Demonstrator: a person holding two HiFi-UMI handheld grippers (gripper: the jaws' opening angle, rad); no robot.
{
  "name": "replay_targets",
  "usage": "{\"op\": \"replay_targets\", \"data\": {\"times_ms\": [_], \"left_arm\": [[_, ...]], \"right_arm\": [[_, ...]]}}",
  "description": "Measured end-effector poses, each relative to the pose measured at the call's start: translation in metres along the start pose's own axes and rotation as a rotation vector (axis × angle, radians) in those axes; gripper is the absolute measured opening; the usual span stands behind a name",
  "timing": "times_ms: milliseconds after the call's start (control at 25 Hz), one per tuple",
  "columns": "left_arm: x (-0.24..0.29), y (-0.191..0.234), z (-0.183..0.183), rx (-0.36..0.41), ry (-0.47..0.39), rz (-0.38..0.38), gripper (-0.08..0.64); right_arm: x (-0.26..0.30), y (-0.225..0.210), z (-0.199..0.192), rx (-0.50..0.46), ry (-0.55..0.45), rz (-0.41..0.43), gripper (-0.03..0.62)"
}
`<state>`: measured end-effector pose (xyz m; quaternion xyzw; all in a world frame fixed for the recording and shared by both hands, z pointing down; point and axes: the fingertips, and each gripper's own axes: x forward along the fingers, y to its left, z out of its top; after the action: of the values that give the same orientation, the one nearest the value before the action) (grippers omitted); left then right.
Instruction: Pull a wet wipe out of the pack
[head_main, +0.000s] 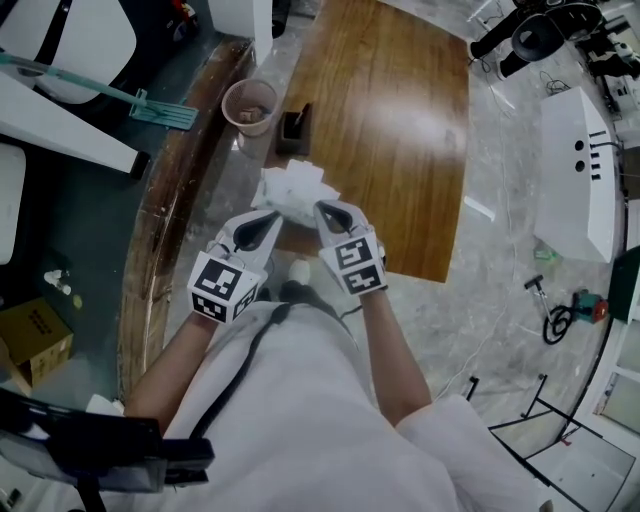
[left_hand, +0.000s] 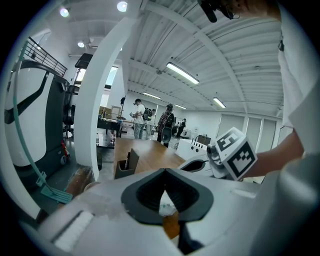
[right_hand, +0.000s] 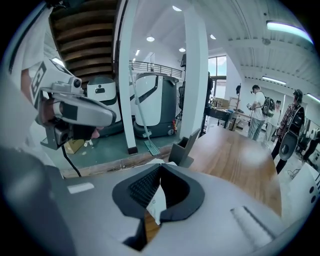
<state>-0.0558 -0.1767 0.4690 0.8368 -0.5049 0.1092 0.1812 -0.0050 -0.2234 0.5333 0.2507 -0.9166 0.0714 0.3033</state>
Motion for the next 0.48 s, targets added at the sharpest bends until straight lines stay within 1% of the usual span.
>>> {"op": "replay_targets", "data": {"times_ms": [480], "left_arm": [[-0.007,-0.008,-0.001,0.022,-0.004,-0.026,0.005]], "right_arm": [[-0.028,-0.001,0.010,0.010,-0.047,-0.061,0.011]]}}
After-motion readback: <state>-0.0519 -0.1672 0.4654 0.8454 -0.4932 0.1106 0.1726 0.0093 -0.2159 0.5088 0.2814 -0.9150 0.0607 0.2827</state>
